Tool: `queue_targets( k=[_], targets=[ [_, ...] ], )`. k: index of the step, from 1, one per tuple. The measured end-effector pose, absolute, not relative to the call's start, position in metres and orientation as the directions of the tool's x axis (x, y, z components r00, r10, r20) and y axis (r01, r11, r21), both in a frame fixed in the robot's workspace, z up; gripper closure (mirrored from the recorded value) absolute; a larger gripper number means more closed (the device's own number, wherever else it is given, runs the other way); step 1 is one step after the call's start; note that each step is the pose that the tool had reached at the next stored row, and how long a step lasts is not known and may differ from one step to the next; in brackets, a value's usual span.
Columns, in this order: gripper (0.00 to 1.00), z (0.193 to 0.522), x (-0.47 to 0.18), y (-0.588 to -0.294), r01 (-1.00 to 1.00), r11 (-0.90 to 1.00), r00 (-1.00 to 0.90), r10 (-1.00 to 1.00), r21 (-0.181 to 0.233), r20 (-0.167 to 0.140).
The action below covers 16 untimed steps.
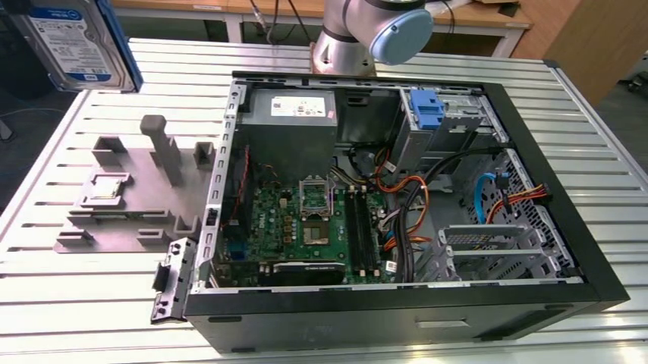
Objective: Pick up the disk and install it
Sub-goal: 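Pick up the disk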
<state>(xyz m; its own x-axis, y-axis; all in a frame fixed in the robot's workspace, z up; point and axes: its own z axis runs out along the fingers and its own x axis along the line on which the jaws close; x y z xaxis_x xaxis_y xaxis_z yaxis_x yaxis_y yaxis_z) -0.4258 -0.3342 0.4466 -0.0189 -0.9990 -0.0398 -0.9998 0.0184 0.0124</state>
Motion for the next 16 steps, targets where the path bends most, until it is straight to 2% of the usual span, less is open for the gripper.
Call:
queue_targets(
  k=[16],
  targets=[
    [0.63,0.457,-0.426,-0.334,-1.000,0.018,-0.019,-0.999,0.012,-0.039]
  ],
)
